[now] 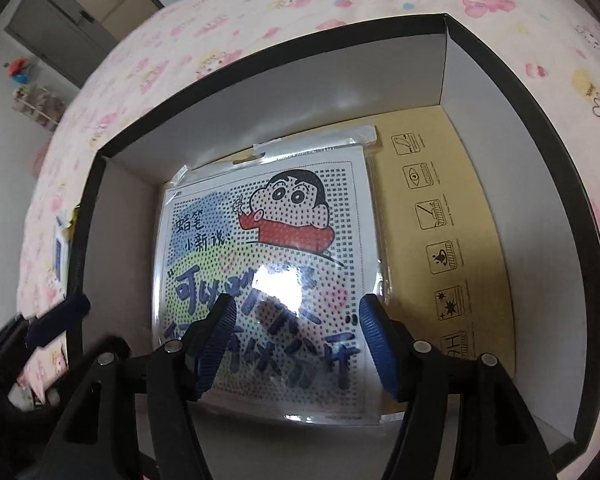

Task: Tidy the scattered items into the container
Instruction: 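Lower the bead-art bag into the box and open the right gripper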

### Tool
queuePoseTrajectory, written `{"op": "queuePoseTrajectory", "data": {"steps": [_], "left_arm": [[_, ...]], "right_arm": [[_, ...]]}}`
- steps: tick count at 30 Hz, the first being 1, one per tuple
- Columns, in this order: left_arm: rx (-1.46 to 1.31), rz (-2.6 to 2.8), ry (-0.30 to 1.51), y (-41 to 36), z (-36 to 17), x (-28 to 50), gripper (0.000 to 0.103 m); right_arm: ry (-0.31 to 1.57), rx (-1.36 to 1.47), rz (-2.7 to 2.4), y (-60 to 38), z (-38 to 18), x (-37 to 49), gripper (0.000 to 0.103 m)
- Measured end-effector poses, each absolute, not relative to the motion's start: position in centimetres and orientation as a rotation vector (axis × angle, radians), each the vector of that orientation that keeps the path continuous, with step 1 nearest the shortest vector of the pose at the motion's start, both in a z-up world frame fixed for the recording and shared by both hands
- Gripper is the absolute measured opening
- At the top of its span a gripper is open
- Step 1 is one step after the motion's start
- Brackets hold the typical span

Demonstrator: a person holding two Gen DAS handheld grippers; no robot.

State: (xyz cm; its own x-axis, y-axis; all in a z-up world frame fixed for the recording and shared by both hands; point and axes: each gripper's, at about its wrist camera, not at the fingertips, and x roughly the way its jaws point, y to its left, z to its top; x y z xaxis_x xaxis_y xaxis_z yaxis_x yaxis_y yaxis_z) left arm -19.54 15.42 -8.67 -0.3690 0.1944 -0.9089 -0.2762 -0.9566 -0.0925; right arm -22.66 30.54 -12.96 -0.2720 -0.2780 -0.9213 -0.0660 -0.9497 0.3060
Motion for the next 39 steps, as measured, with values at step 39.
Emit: {"op": "queuePoseTrajectory", "data": {"steps": [39], "left_arm": [[-1.555,2.327,0.011,15.0,-9.6,-19.3,0.059]], "right_arm": [[-0.654,1.831,-2.192,32.6,-12.7,-23.1,0.076]]}}
